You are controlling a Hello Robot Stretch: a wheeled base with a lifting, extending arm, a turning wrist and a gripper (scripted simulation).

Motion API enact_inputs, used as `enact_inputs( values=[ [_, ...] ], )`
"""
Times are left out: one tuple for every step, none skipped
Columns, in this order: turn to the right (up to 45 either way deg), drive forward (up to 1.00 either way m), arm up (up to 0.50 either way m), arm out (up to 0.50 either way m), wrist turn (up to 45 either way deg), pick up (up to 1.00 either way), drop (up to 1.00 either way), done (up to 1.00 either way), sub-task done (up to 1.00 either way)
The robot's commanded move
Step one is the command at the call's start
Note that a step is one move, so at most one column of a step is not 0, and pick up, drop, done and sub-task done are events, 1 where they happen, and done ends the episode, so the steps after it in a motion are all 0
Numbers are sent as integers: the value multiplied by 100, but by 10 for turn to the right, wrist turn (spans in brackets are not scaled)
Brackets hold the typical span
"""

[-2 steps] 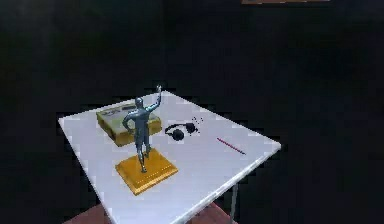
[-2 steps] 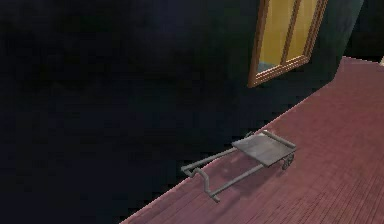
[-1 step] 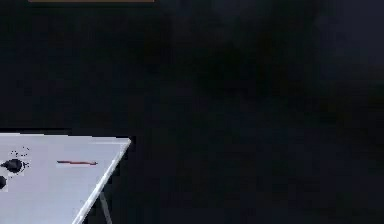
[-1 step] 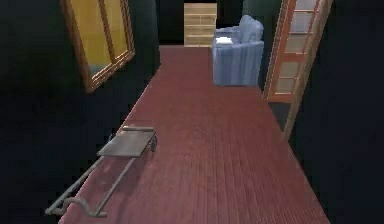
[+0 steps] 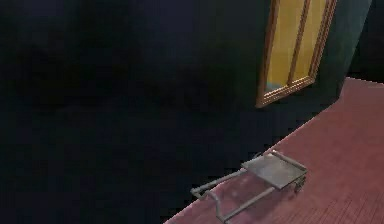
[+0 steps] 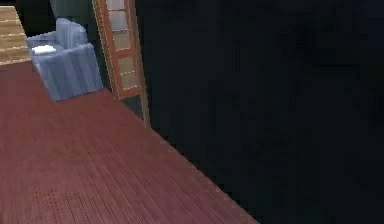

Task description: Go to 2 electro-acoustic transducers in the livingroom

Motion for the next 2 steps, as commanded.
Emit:
enact_inputs(
  values=[
    [450, 0, 0, 0, 0, 0, 0, 0, 0],
    [360, 0, 0, 0, 0, 0, 0, 0, 0]
  ],
)
